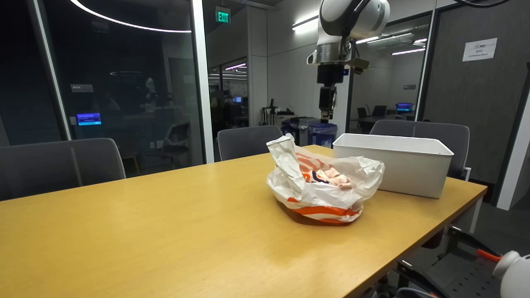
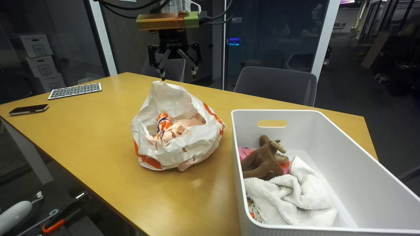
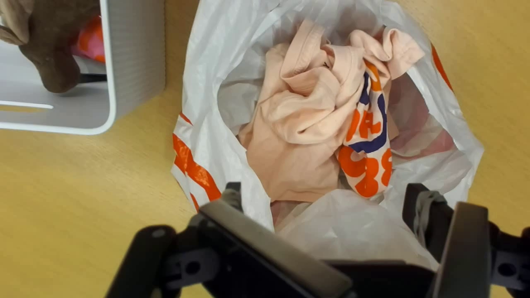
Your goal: Remove the peach shirt from the basket, then put it in the plastic and pull up the plastic
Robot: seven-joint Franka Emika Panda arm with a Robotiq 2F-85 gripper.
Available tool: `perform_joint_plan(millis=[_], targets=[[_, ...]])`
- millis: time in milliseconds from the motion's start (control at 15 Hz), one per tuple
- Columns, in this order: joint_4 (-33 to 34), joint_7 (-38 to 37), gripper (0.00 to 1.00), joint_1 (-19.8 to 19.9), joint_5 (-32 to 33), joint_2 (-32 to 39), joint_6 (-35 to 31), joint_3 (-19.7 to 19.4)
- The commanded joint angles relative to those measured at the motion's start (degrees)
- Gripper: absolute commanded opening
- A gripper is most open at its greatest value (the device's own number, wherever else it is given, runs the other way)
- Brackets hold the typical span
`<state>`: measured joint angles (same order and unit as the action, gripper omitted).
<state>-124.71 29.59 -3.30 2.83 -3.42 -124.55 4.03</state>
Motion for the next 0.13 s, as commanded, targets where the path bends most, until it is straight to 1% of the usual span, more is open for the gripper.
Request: perform_joint_plan(millis=[0, 67], targets=[[0.13, -0.09, 1.00, -0.42, 0.03, 0.01, 0.20, -0.38], [0.13, -0.13, 1.00, -0.42, 0.04, 0.01, 0.22, -0.38]])
